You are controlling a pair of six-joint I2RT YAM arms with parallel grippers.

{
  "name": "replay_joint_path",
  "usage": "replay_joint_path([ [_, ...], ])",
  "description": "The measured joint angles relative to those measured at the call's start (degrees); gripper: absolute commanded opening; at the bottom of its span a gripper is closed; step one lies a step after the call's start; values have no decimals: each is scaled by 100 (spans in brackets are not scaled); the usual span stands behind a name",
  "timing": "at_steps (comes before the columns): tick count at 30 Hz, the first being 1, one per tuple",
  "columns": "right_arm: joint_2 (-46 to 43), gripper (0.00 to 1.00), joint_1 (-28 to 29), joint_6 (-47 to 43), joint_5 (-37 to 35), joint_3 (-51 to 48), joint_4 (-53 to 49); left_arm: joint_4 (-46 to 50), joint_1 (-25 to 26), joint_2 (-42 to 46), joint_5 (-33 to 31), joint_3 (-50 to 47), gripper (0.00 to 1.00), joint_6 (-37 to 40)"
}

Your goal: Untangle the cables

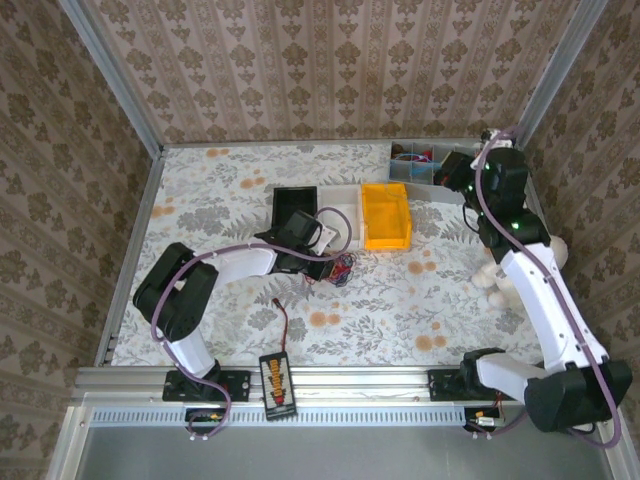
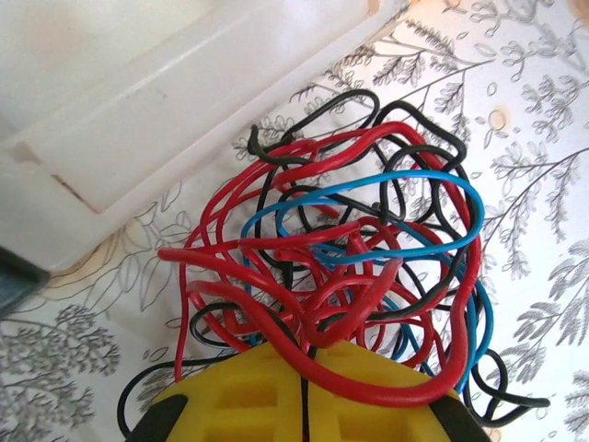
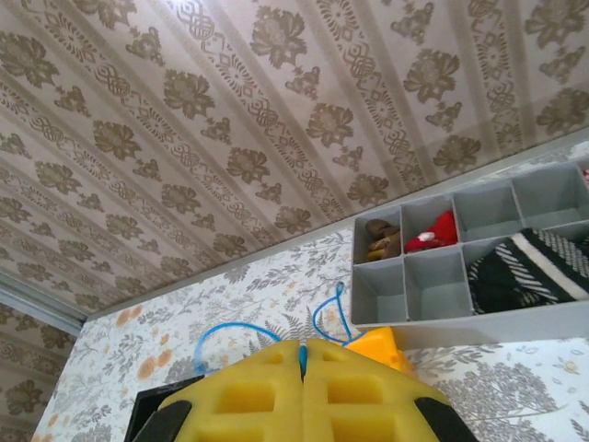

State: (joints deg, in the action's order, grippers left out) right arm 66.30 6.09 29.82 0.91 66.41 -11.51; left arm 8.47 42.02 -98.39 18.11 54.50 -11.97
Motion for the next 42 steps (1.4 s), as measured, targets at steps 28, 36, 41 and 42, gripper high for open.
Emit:
replay_joint_path([
  [28,2258,0,549,-9,-282,98,240,-184,-7,0,184,-48,0,-203],
  [36,2771,0,636,-4,-669,98,190,-170,-7,0,219,-48,0,-203],
  [41,3108,21,1008,-4,-433,98,179,-162,-9,-2,238,-42,0,-203],
  [42,3139,32,1067,-37,-378,103,146,-155,-11,-2,251,-37,0,-203],
])
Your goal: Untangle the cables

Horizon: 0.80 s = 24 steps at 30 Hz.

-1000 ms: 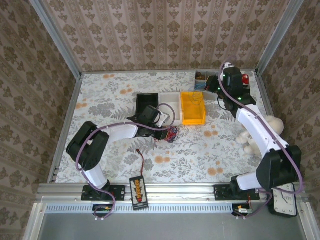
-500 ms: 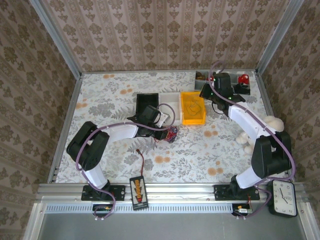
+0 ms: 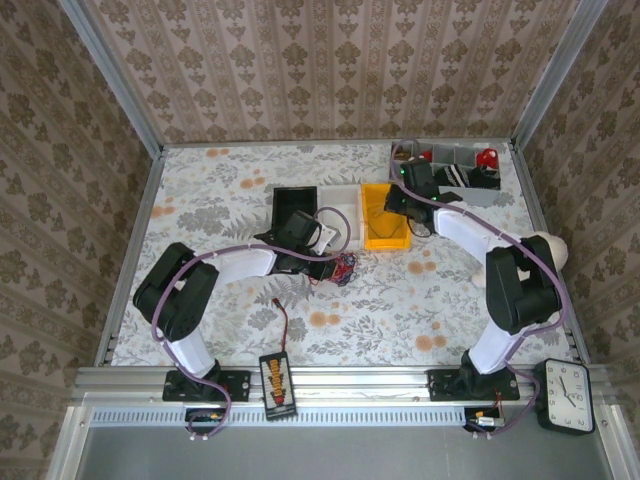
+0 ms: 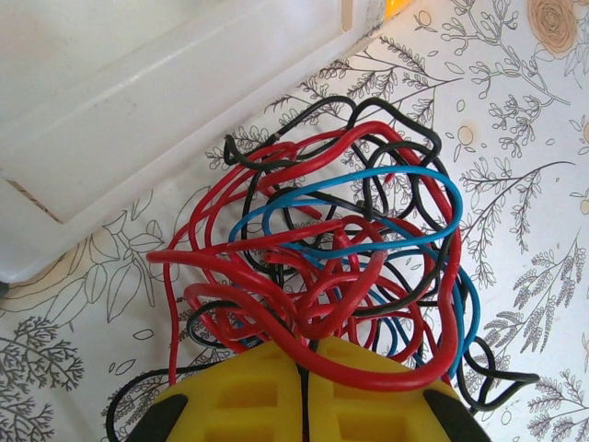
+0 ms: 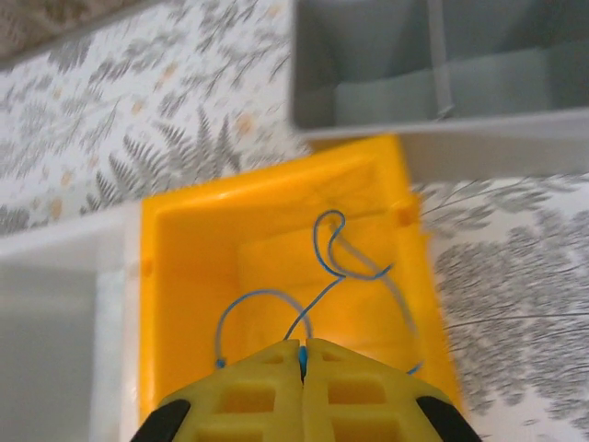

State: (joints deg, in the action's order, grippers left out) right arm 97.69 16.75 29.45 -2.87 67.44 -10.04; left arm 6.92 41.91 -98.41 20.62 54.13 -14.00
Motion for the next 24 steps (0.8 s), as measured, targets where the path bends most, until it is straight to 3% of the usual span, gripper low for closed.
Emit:
replay_joint_path([
  [2,17,48,114,-31,31,0,-131,24,2,-2,15,17,0,0],
  [4,-7,58,142,-48,-35,-2,-221,33,2,0,37,33,0,0],
  [7,-192,61,107,-66,-271,-59,-310,31,2,0,68,33,0,2],
  [15,-1287,58,70,-269,-505,-516,-376,26,2,0,216,33,0,4],
  [21,-1674,55,664,-739,262,-1255,-302,-15,2,0,350,31,0,7],
  [24,-1674,43,1047,-933,741,-1631,-293,-20,2,0,363,24,0,7],
])
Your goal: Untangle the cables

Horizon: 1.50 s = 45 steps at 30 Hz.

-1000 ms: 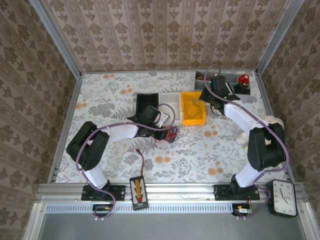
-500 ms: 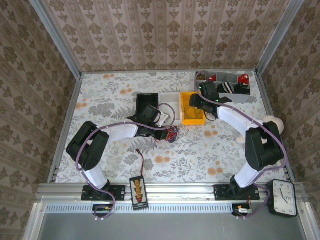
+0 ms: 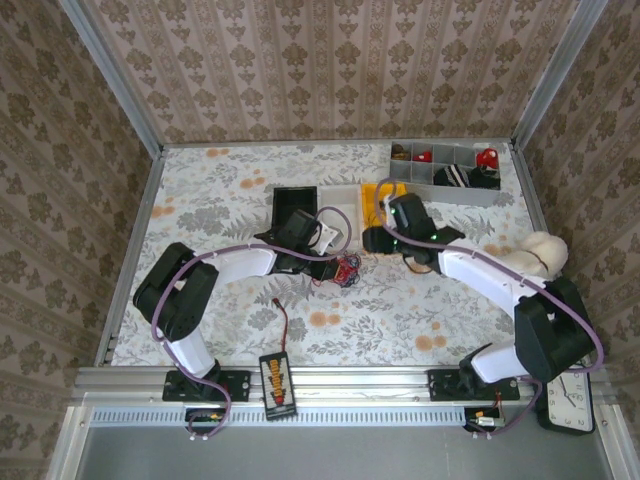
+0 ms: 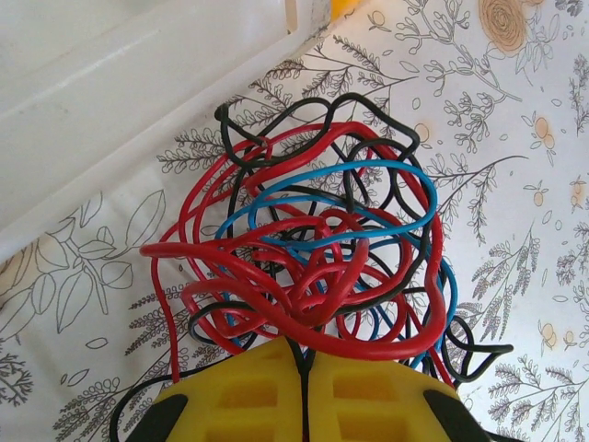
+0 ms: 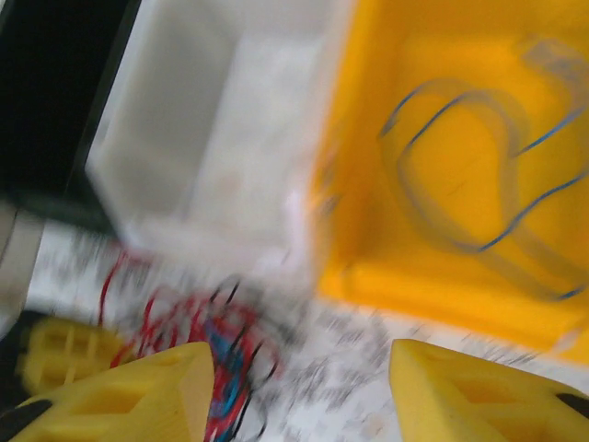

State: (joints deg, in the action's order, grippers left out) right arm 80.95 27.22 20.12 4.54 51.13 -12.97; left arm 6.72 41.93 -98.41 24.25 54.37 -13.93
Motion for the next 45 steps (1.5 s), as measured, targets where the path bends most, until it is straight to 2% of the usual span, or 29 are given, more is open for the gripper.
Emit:
replay_joint_path([
  [1,7,37,72,-48,160,-105,-7,0,0,0,2,0,0,0],
  [3,55,33,90,-44,365,-208,-2,-2,4,0,2,0,0,2],
  [13,925,30,210,-70,1047,-85,122,2,87,0,-4,-2,0,0],
  [20,1167,20,232,-90,1097,168,120,7,116,0,-7,-2,0,2],
  [30,1180,19,232,-203,1126,168,57,7,116,0,-26,-2,0,2],
  [37,1180,10,232,-267,1150,168,-7,7,116,0,-66,-2,0,2],
  [45,929,5,190,-240,1021,-17,-61,9,118,0,-116,-2,0,7],
])
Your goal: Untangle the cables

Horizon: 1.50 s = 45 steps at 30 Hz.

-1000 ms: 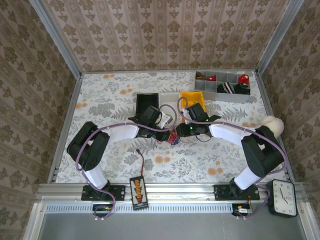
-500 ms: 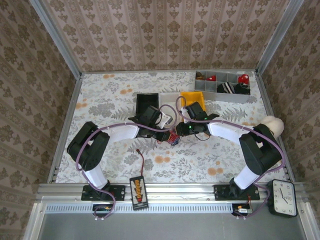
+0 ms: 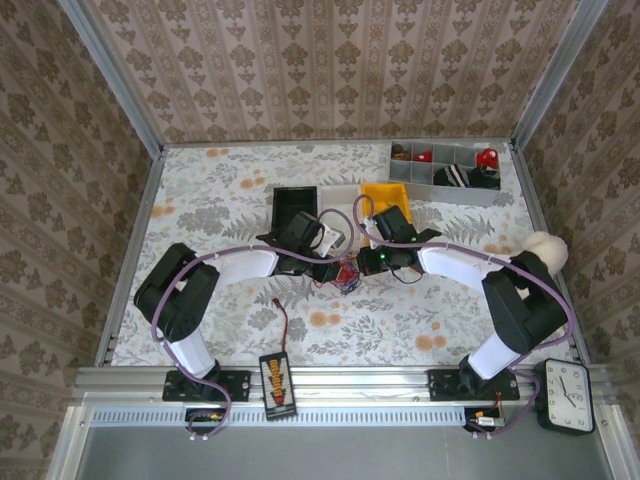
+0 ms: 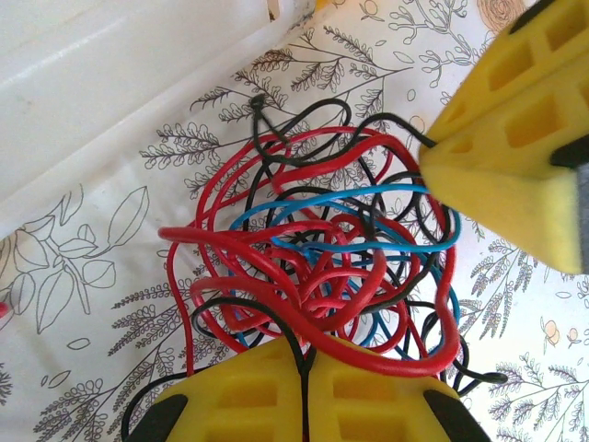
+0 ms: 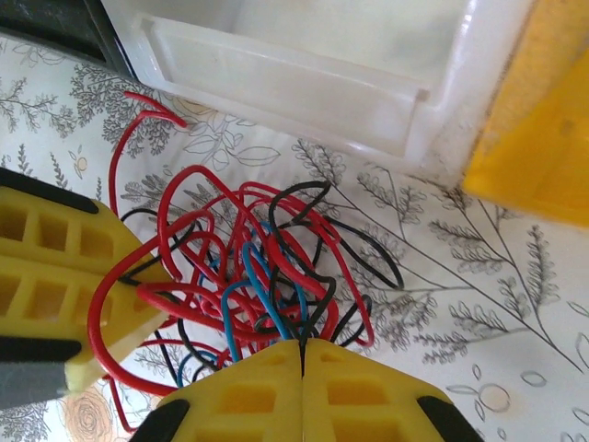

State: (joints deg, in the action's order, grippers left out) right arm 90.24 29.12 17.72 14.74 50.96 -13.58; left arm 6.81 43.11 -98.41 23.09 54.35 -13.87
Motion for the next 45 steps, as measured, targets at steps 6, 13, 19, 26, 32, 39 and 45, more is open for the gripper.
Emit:
replay_joint_path([
  [6,-481,5,-411,164,-245,-396,4,7,4,-2,-15,0,0,66],
  [13,-623,40,-761,393,-348,-684,4,61,9,-35,-17,2,0,170],
  [19,-955,45,-673,387,-361,-730,35,72,37,-111,-33,20,0,210],
  [26,-1167,33,-400,164,39,-629,149,81,118,-129,-66,35,0,313],
  [32,-516,27,-162,39,337,-238,155,66,184,-129,-133,35,0,372],
  [39,74,27,20,11,439,144,155,61,192,-129,-153,33,0,404],
  [45,291,28,20,-70,409,332,140,61,192,-129,-168,33,0,407],
])
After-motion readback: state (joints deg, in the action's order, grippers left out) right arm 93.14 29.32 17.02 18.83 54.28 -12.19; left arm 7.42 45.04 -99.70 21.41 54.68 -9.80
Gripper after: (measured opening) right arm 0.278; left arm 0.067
